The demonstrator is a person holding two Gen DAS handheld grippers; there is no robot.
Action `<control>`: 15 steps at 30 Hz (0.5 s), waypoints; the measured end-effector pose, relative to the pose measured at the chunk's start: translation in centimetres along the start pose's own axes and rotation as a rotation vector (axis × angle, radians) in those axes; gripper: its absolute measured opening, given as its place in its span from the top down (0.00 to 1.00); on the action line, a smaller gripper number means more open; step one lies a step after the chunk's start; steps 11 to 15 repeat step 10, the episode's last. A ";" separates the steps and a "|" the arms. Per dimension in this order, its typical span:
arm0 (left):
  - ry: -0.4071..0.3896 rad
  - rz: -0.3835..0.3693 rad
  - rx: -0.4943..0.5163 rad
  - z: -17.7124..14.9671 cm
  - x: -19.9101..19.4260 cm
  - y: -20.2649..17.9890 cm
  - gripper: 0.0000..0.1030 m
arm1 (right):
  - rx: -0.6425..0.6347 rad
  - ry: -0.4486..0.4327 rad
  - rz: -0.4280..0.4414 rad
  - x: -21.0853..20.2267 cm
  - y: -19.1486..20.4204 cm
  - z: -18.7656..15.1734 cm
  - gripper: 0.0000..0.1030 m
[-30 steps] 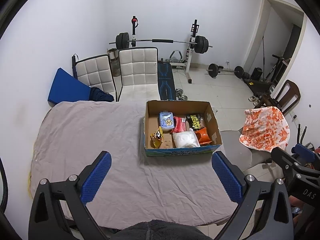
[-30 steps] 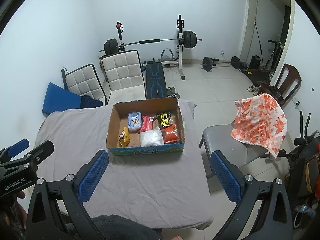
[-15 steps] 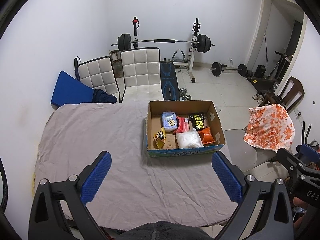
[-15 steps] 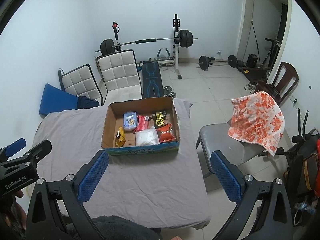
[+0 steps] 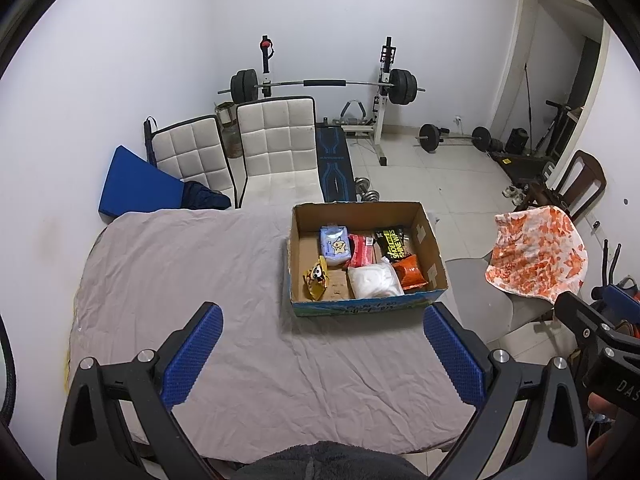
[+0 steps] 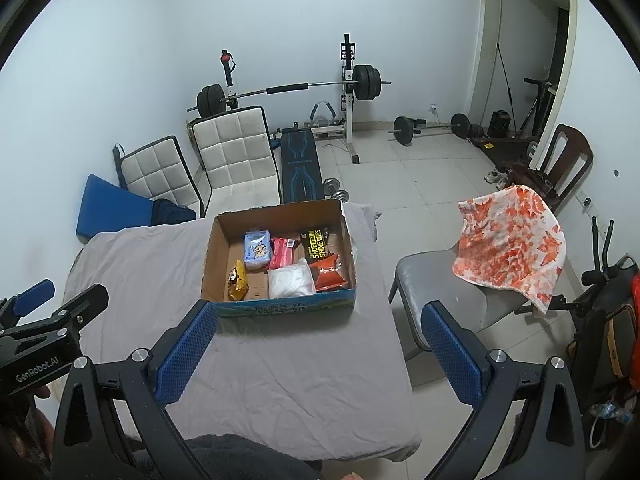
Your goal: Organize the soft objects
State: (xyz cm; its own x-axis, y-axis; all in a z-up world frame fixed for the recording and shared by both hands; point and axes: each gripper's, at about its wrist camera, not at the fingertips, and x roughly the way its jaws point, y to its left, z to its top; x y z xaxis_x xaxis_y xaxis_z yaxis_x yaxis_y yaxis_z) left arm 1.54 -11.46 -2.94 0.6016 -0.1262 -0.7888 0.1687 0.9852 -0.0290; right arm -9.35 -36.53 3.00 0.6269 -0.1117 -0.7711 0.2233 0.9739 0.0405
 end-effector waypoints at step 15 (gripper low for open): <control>-0.005 -0.015 -0.009 0.2 0.0 0.9 0.00 | -0.006 -0.011 -0.006 -0.2 0.9 0.5 0.00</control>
